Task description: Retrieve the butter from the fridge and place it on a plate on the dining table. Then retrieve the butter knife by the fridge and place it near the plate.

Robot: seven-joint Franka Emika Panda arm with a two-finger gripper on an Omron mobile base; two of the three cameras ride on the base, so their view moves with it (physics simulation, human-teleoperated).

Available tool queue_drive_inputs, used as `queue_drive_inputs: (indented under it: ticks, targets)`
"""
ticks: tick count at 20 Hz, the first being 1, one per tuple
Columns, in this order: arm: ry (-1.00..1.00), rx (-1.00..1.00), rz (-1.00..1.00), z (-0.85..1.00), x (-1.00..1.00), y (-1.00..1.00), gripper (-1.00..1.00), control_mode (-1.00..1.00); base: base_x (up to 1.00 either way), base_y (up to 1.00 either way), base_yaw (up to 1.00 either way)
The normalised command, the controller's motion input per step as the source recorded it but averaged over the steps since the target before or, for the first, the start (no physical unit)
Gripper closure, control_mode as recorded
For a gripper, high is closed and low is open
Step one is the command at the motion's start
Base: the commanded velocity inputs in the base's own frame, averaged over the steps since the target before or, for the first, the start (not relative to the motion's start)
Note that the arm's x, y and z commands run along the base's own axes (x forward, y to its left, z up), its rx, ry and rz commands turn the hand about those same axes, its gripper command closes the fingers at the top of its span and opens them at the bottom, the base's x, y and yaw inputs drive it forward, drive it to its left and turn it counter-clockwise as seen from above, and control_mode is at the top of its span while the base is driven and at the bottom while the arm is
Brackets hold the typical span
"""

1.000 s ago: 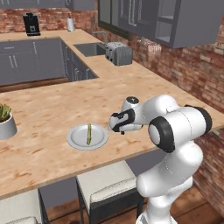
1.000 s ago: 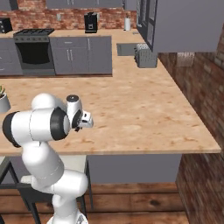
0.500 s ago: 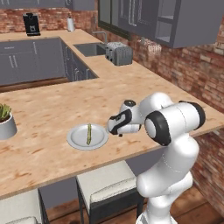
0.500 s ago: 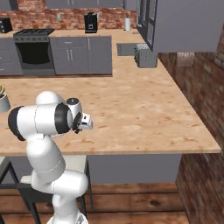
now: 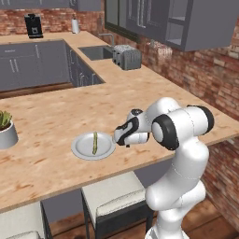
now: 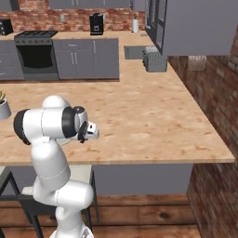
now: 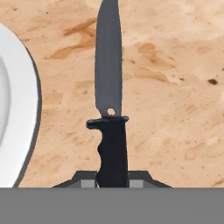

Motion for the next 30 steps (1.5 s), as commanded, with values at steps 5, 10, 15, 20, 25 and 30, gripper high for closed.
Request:
queue_drive_inputs:
  ticks: [5, 10, 15, 20, 25, 30]
  targets:
    - [0.00, 0.00, 0.00, -0.04, 0.08, 0.02, 1.00, -1.00, 0.00, 0.00, 0.00]
    - [0.00, 0.00, 0.00, -0.01, 0.11, 0.06, 1.00, -1.00, 0.00, 0.00, 0.00]
    - [0.00, 0.00, 0.00, -0.01, 0.12, 0.05, -1.00, -1.00, 0.00, 0.00, 0.00]
    - [0.00, 0.00, 0.00, 0.00, 0.10, 0.01, -1.00, -1.00, 0.00, 0.00, 0.00]
    - [0.00, 0.00, 0.00, 0.00, 0.02, 0.00, -1.00, -1.00, 0.00, 0.00, 0.00]
    - [0.00, 0.00, 0.00, 0.00, 0.01, -0.07, -1.00, -1.00, 0.00, 0.00, 0.00]
